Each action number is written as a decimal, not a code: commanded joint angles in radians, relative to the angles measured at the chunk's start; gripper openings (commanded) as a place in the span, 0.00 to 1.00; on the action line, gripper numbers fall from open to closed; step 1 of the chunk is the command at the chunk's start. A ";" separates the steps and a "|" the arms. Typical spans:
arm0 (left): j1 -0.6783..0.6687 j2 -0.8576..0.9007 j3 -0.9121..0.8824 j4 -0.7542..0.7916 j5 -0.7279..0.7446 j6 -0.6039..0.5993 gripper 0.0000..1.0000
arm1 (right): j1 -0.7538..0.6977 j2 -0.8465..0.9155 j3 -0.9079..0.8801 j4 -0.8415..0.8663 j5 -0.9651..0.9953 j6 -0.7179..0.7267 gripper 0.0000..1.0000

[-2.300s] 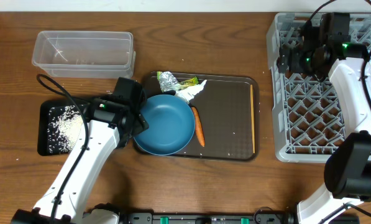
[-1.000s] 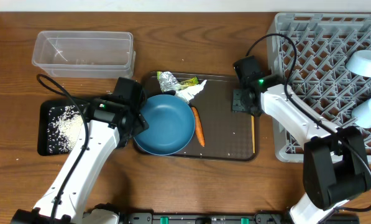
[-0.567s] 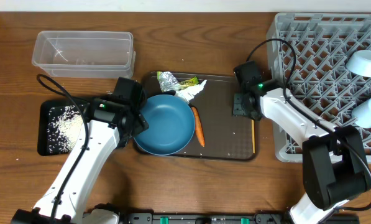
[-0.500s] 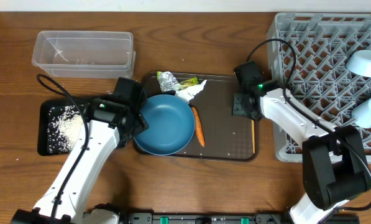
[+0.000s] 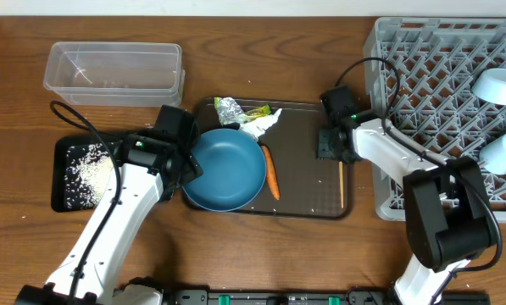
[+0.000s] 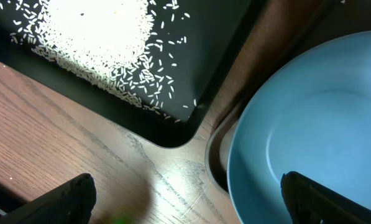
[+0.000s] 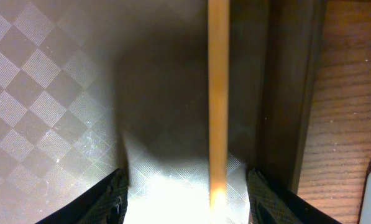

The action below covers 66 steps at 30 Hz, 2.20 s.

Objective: Sort waste into correct bins and load items into the dishwasher rack
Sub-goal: 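Grasp the remaining wooden chopstick with the right gripper, then carry the chopstick right and stand it in the dish rack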

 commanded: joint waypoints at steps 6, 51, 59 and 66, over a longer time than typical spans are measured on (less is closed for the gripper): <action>0.004 -0.012 0.016 -0.004 -0.020 -0.009 0.98 | -0.019 0.028 -0.011 -0.008 -0.025 -0.023 0.35; 0.004 -0.012 0.016 -0.004 -0.020 -0.009 0.98 | -0.468 -0.003 0.386 0.039 -0.371 -0.382 0.17; 0.004 -0.012 0.016 -0.004 -0.020 -0.009 0.98 | -0.463 -0.043 0.398 0.002 -0.356 -0.317 0.70; 0.004 -0.012 0.016 -0.004 -0.020 -0.009 0.98 | -0.464 -0.271 0.400 -0.119 -0.356 -0.222 0.71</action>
